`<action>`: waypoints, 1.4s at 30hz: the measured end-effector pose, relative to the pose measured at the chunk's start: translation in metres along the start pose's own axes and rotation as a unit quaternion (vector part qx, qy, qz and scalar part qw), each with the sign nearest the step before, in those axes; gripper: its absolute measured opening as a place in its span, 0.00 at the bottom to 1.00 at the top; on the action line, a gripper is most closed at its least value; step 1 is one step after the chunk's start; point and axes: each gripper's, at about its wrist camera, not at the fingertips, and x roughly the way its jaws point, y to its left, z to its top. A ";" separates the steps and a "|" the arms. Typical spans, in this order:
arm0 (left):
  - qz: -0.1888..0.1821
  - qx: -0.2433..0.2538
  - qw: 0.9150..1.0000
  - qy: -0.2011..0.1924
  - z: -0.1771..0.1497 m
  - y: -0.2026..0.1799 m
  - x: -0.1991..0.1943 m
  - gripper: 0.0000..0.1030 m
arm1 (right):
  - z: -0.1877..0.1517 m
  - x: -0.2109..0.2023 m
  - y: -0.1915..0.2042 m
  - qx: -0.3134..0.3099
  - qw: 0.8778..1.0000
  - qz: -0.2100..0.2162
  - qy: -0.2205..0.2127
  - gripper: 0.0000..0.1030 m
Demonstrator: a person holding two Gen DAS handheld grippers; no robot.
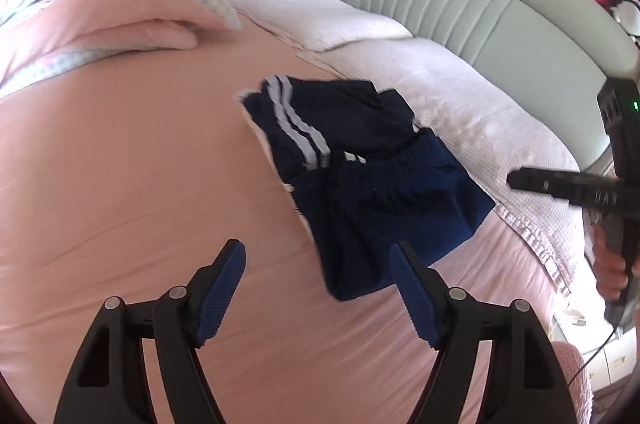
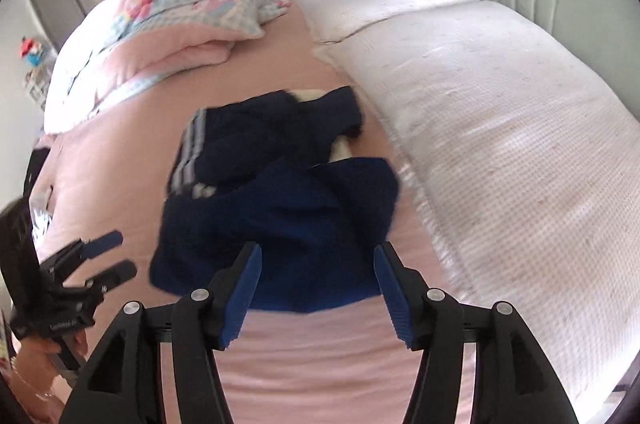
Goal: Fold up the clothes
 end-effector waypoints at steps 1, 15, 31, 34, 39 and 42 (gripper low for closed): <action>0.005 -0.005 1.000 -0.009 0.000 0.004 -0.011 0.71 | -0.004 -0.002 0.014 -0.009 1.000 0.001 0.000 0.57; 0.110 -0.132 0.984 -0.056 -0.011 0.113 -0.157 0.86 | -0.026 -0.035 0.248 -0.128 0.991 0.014 -0.041 0.85; 0.220 -0.145 0.951 -0.162 -0.032 0.145 -0.331 0.86 | -0.036 -0.148 0.369 -0.130 0.984 0.015 -0.119 0.85; 0.234 -0.129 0.948 -0.172 -0.045 0.132 -0.361 0.86 | -0.051 -0.181 0.372 -0.135 0.981 0.024 -0.139 0.85; 0.236 -0.127 0.946 -0.182 -0.079 0.111 -0.401 0.86 | -0.085 -0.221 0.379 -0.151 0.977 0.020 -0.152 0.85; 0.248 -0.126 0.943 -0.182 -0.101 0.096 -0.415 0.86 | -0.109 -0.242 0.382 -0.158 0.974 0.014 -0.160 0.85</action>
